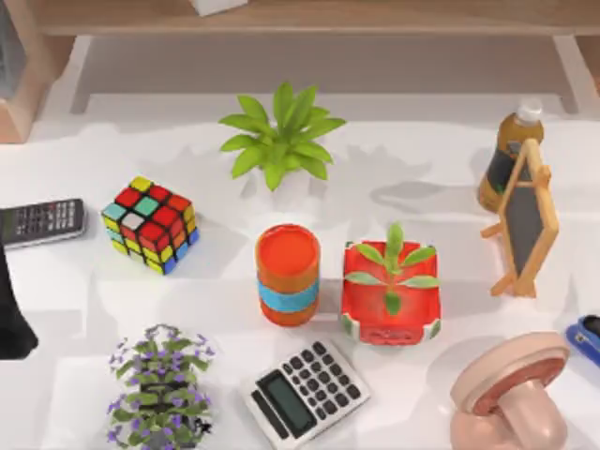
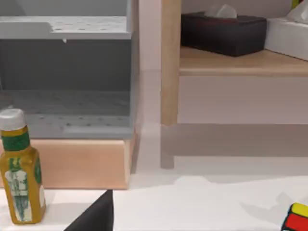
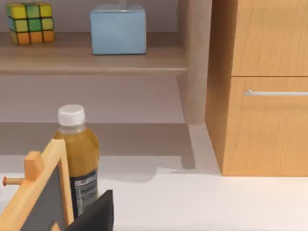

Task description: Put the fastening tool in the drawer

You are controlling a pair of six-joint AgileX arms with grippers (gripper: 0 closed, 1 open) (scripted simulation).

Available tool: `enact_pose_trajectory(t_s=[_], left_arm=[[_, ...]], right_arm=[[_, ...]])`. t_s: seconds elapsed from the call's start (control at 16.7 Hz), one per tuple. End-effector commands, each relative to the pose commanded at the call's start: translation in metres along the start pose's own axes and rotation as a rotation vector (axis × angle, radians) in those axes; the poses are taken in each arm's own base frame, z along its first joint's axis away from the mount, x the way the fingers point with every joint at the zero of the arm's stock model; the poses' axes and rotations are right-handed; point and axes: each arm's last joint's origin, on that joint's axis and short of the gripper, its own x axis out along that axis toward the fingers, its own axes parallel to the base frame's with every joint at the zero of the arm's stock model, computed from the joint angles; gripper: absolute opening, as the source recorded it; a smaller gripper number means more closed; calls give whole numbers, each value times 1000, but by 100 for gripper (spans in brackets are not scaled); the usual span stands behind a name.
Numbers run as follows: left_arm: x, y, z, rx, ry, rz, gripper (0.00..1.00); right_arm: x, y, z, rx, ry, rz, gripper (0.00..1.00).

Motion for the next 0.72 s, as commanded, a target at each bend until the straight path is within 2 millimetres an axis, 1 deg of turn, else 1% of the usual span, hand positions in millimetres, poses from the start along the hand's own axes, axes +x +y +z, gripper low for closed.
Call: enact_pose_trajectory(t_s=[0.18,0.3,0.42,0.54,0.6,0.72], left_arm=[[0,0,0,0,0,0,100],[0,0,0,0,0,0,100],[0,0,0,0,0,0,100],[0,0,0,0,0,0,100],[0,0,0,0,0,0,100],[0,0,0,0,0,0,100]], right_arm=[[0,0,3,-9,-5,-2,100],[1,-2,16,-53,-26,-11,100],[5,-5,36,-128,-47,-22,100],[14,-8,59,-225,-52,-31,100],[23,-11,71,-281,-46,-35,100],[46,-19,90,-402,-17,-37,100]])
